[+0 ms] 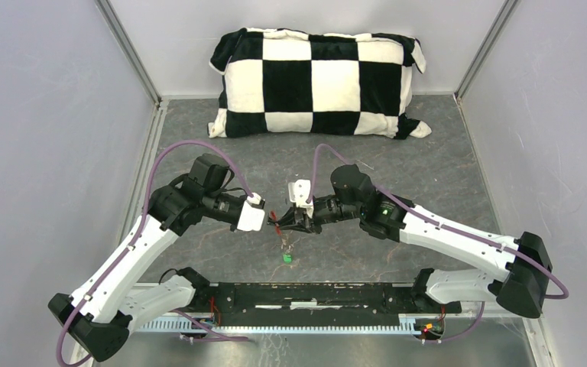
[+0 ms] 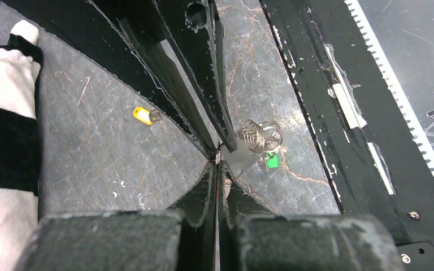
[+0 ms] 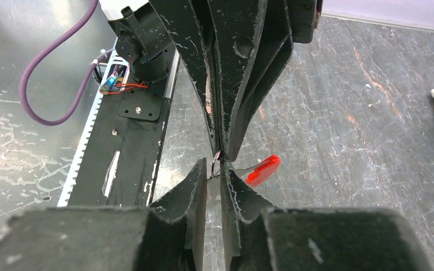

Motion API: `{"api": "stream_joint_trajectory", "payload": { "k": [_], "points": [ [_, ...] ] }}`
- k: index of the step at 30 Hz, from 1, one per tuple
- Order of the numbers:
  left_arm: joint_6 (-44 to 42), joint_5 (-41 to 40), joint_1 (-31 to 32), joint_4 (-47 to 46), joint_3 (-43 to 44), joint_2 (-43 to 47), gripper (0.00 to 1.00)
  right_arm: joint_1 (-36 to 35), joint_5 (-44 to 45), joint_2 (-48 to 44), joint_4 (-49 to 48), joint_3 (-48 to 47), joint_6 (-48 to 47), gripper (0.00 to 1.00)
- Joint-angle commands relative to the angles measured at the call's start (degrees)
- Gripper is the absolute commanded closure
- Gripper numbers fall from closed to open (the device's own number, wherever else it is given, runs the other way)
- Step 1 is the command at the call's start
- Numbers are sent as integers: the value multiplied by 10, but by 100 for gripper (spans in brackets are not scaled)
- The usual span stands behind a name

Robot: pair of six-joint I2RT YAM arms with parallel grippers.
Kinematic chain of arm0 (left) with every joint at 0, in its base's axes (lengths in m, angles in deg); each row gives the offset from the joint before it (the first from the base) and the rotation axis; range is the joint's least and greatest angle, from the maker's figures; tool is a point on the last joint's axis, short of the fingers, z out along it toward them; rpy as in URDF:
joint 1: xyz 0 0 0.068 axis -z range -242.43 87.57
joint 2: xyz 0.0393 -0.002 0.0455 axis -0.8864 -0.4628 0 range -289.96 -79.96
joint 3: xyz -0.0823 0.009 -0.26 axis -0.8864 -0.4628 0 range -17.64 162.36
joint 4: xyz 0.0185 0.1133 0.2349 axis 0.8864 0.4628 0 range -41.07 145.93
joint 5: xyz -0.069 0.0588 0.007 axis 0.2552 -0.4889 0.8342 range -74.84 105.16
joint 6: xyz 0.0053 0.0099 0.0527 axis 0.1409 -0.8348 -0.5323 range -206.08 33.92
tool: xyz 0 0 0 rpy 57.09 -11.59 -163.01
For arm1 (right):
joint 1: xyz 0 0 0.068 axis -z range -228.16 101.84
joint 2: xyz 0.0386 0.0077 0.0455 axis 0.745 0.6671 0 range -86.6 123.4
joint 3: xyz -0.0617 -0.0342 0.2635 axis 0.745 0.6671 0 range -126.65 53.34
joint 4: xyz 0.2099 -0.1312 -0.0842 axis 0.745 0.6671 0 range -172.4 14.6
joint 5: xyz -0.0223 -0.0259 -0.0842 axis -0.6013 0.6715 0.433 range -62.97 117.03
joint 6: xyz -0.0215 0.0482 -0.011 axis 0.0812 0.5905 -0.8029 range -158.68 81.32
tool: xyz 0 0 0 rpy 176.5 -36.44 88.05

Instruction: Put the keys on the keyring

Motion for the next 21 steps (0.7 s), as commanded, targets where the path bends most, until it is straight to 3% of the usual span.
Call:
{"api": "stream_joint_trajectory", "payload": {
  "k": [1,5,9,10,11,12,13,18,21],
  "points": [
    [32,24,0,-22,9,6,98,-2,8,10,-21,-24,13,82],
    [33,33,1,-22,12,7,98,-3,27,13,-19,-23,13,99],
    [39,56,1,-22,18,8,98,-3,50,10,-39,-10,24,100],
    [42,61,1,-22,20,9,95,-2,59,4,-61,4,30,100],
    [45,64,1,-22,22,9,86,-2,67,-2,-83,17,39,100],
    [52,66,1,-22,23,9,69,-2,74,-12,-104,34,52,100],
    [60,65,0,-22,25,11,63,-2,77,-21,-136,53,64,100],
    [165,24,0,-84,5,44,49,3,83,-63,-280,144,140,100],
    [238,-17,0,-138,-24,79,46,4,95,-81,-351,187,188,100]
  ]
}}
